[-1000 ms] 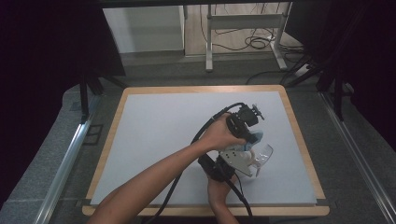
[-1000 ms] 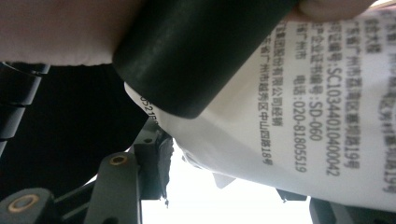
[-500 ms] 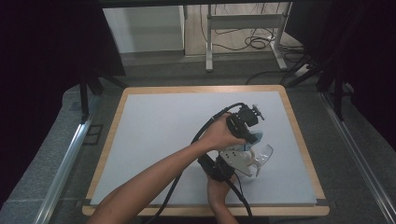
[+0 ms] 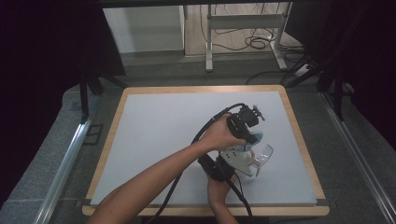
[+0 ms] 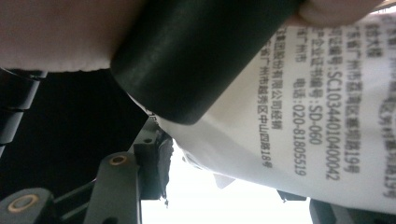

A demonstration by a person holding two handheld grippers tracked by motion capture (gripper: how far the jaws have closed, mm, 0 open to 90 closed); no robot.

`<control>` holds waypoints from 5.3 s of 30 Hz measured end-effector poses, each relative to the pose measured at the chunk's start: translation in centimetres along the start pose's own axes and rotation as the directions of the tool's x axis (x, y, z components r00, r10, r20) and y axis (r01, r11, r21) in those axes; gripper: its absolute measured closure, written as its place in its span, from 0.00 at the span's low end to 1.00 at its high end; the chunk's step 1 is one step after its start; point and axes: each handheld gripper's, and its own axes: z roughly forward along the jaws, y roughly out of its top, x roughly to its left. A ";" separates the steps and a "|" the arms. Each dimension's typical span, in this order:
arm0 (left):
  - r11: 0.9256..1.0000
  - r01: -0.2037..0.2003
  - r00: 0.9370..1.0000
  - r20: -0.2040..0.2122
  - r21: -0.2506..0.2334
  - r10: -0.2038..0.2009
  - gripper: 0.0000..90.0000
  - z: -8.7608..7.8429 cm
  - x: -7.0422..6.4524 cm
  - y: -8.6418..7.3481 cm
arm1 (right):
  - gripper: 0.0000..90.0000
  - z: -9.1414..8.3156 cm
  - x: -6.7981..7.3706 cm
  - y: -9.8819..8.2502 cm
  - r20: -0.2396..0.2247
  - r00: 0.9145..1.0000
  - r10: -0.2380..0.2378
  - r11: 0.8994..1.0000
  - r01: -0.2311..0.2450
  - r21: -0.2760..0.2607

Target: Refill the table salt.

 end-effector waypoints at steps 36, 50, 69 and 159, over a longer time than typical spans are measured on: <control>1.000 -0.002 1.000 0.001 0.019 0.002 1.00 0.6 0.1 0.0 | 0.52 0.0 -0.1 -0.3 0.006 1.000 0.021 1.000 -0.021 0.005; 1.000 0.001 1.000 0.000 0.012 -0.001 1.00 0.6 0.2 -0.1 | 0.52 0.1 -0.2 -0.3 0.009 1.000 0.006 1.000 -0.006 0.008; 1.000 -0.004 1.000 -0.006 0.015 0.004 1.00 0.4 0.0 -0.1 | 0.52 0.2 0.1 0.1 0.017 1.000 0.000 1.000 0.000 -0.002; 0.991 0.065 0.996 0.073 -0.121 -0.056 1.00 -0.7 1.1 -3.0 | 0.50 -1.4 -0.7 -3.3 -0.026 0.992 -0.120 0.988 0.122 0.100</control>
